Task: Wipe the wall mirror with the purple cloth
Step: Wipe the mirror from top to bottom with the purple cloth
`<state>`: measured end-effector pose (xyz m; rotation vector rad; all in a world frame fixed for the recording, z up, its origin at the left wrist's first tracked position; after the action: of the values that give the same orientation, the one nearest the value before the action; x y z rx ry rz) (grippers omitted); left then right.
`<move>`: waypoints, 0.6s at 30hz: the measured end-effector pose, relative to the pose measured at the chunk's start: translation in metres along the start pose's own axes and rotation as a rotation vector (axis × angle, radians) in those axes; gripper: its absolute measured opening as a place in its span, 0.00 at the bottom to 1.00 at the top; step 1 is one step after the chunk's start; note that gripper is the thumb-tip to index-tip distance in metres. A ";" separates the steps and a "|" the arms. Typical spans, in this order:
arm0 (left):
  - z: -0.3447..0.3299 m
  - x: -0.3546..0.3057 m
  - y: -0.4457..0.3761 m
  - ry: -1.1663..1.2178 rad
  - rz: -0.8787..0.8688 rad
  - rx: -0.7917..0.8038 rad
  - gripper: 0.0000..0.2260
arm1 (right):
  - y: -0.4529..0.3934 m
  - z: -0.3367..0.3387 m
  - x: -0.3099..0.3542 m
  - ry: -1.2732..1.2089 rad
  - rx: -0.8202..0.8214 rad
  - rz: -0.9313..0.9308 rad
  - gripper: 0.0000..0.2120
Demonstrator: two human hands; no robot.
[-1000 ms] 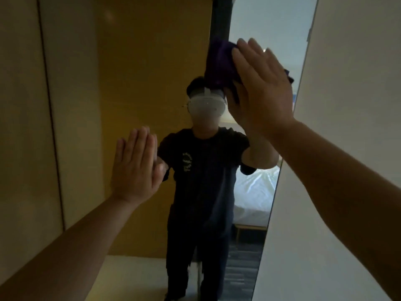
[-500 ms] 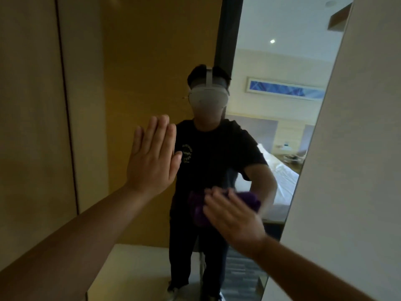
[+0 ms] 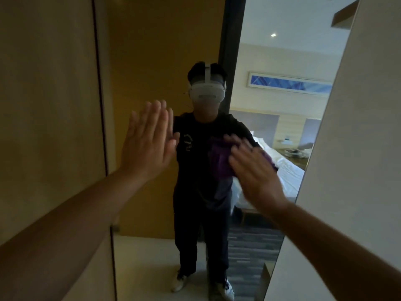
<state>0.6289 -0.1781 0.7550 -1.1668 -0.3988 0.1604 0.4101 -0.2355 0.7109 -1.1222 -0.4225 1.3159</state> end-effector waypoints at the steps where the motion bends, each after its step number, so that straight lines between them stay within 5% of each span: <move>1: 0.004 0.015 -0.001 -0.020 0.017 -0.002 0.30 | -0.026 0.012 -0.005 0.016 -0.050 -0.003 0.19; 6: -0.005 0.072 -0.004 -0.099 0.045 0.030 0.30 | -0.144 0.042 -0.023 0.160 -0.182 -0.034 0.27; 10: -0.017 0.080 -0.003 -0.089 -0.017 -0.003 0.32 | -0.194 0.028 -0.032 0.262 -0.120 -0.068 0.25; 14: -0.020 0.080 -0.002 -0.062 -0.028 -0.098 0.31 | -0.192 0.005 -0.030 0.345 -0.065 -0.077 0.29; 18: -0.018 0.081 -0.001 -0.063 -0.049 -0.183 0.30 | -0.120 -0.044 0.012 0.298 0.007 0.101 0.30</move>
<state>0.7100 -0.1674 0.7681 -1.3332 -0.5053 0.1205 0.5132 -0.2253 0.7867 -1.3239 -0.1433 1.2112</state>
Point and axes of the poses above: each hand's wrist, its own y-axis away from the middle knuckle, its own z-axis out of the back of the hand, x = y × z, the point moved 10 cm from there along -y, towards the middle knuckle, and after that the axes turned 7 degrees about -y, right-handed, at the moved point
